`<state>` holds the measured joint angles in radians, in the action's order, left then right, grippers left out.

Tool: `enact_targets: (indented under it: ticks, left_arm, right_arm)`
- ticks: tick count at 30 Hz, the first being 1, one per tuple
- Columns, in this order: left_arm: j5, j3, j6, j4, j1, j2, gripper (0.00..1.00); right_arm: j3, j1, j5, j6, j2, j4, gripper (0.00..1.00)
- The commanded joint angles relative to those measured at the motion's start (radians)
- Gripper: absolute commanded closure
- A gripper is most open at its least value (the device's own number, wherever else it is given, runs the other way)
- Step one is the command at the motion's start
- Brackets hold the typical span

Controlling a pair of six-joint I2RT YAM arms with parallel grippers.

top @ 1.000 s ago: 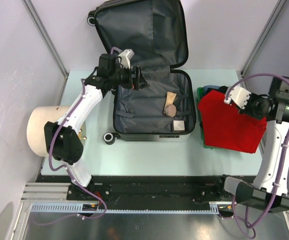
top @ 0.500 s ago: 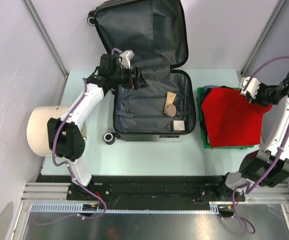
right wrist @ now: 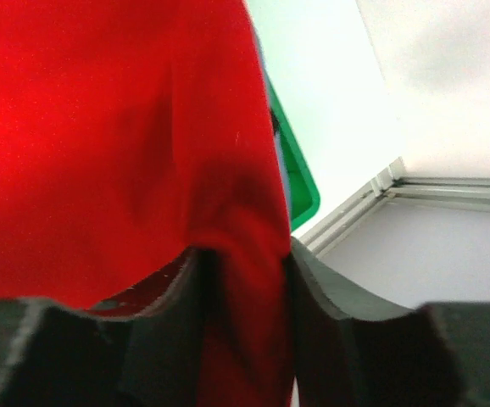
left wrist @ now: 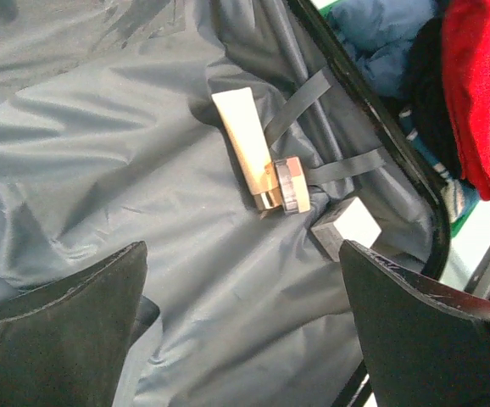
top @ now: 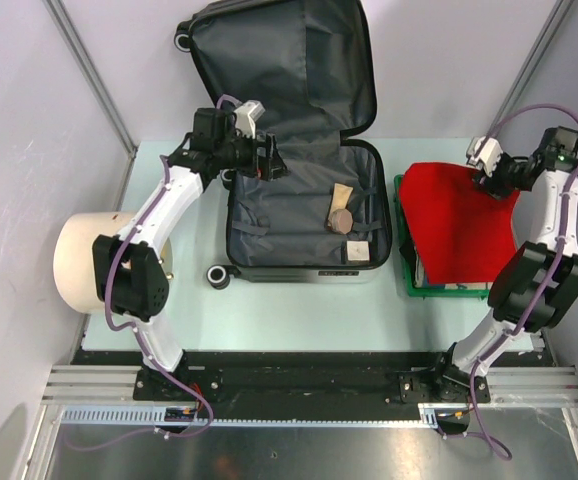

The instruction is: Open, take out, and arrange the luggage

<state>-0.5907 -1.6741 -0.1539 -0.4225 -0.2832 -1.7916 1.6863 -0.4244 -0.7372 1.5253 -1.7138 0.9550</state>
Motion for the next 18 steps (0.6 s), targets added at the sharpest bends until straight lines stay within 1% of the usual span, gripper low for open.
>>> enact_targets:
  ticks: [1,2,3,4,5,6,9,11,13,15,17,18]
  left_arm:
    - [0.02,0.016,0.151,0.013,-0.001,0.032,0.0]
    - [0.053,0.014,0.198,0.008,-0.002,0.034,0.0]
    - [0.071,0.011,0.215,-0.005,-0.002,0.032,0.01]
    - [0.086,0.008,0.23,-0.012,-0.002,0.035,0.0]
    - [0.127,0.002,0.246,-0.015,-0.001,0.037,0.0]
    - [0.144,0.001,0.254,-0.022,-0.001,0.041,0.0]
    - [0.205,-0.001,0.295,-0.045,0.004,0.064,0.0]
    - [0.224,-0.006,0.3,-0.065,0.015,0.089,0.0]
    - [0.206,-0.003,0.287,-0.091,0.053,0.11,0.0]
    - [0.175,0.017,0.281,-0.102,0.096,0.129,0.0]
    - [0.17,0.042,0.289,-0.102,0.116,0.159,0.0]
    - [0.166,0.05,0.295,-0.105,0.131,0.172,0.0]
  right_arm:
    - [0.012,0.01,0.021,-0.125,-0.044,-0.2,0.35]
    - [0.015,0.01,0.045,-0.167,-0.059,-0.22,0.3]
    - [0.018,0.006,0.048,-0.233,-0.063,-0.254,0.26]
    - [0.041,-0.002,0.044,-0.264,-0.066,-0.254,0.17]
    - [0.052,-0.007,0.023,-0.301,-0.063,-0.266,0.12]
    - [0.065,-0.013,0.018,-0.382,-0.061,-0.271,0.1]
    - [0.119,-0.02,-0.014,-0.483,-0.035,-0.259,0.09]
    - [0.13,-0.022,-0.034,-0.589,-0.007,-0.268,0.08]
    - [0.122,-0.017,-0.03,-0.664,0.042,-0.294,0.08]
    - [0.112,-0.011,-0.05,-0.698,0.077,-0.294,0.08]
    - [0.099,0.002,-0.056,-0.741,0.121,-0.271,0.11]
    - [0.092,0.01,-0.05,-0.754,0.129,-0.251,0.15]
